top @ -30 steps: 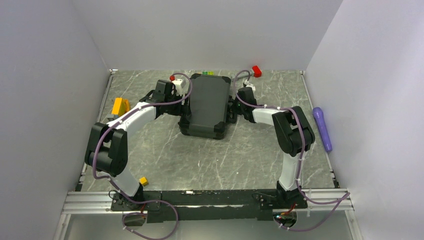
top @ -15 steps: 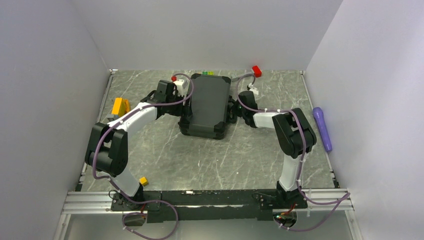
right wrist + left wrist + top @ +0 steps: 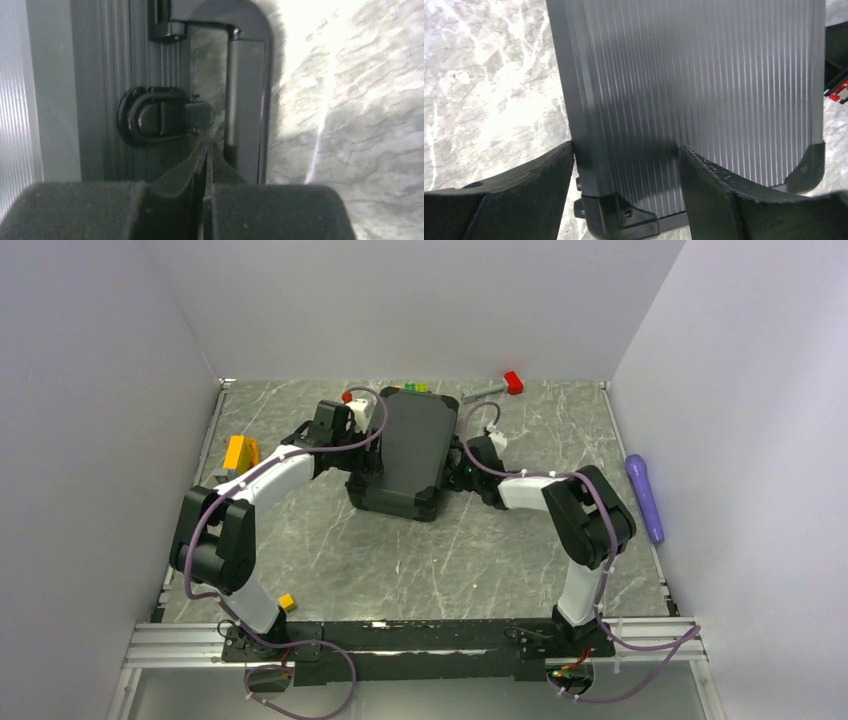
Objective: Pack up texas hold em set
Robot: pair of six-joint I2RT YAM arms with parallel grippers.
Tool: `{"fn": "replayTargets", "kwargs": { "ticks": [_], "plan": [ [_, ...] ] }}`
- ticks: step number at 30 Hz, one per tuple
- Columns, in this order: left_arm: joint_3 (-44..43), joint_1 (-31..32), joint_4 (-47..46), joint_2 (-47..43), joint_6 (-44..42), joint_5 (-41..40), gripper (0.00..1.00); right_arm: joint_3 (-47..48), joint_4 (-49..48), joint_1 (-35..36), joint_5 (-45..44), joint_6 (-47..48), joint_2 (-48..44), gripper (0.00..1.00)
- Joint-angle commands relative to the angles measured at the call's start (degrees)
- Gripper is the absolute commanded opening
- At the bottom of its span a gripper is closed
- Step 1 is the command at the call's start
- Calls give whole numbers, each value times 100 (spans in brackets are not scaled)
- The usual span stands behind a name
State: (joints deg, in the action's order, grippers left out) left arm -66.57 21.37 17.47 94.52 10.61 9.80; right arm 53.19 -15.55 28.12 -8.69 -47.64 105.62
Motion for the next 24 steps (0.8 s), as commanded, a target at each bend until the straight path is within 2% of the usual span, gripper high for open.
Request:
{"fn": "replayTargets", "kwargs": {
  "ticks": [1, 5, 10, 14, 18, 24],
  "plan": [
    [-137, 173, -143, -59, 11, 290, 77, -276, 952, 797, 1924, -375, 358, 7],
    [-122, 175, -118, -121, -27, 211, 77, -36, 1261, 766, 1814, -17, 223, 7],
    [-122, 175, -105, -193, -69, 98, 76, 288, 2162, 728, 1026, 599, -359, 10],
    [-138, 175, -78, -275, -111, 4, 76, 448, 2598, 517, 748, 1111, -901, 13],
    [-104, 175, -123, -384, -167, -61, 77, 591, 2735, 276, 962, 1440, -1202, 17],
    [-45, 175, -187, -461, -196, -25, 78, 839, 2705, -24, 1268, 1650, -921, 17]
  ]
}}
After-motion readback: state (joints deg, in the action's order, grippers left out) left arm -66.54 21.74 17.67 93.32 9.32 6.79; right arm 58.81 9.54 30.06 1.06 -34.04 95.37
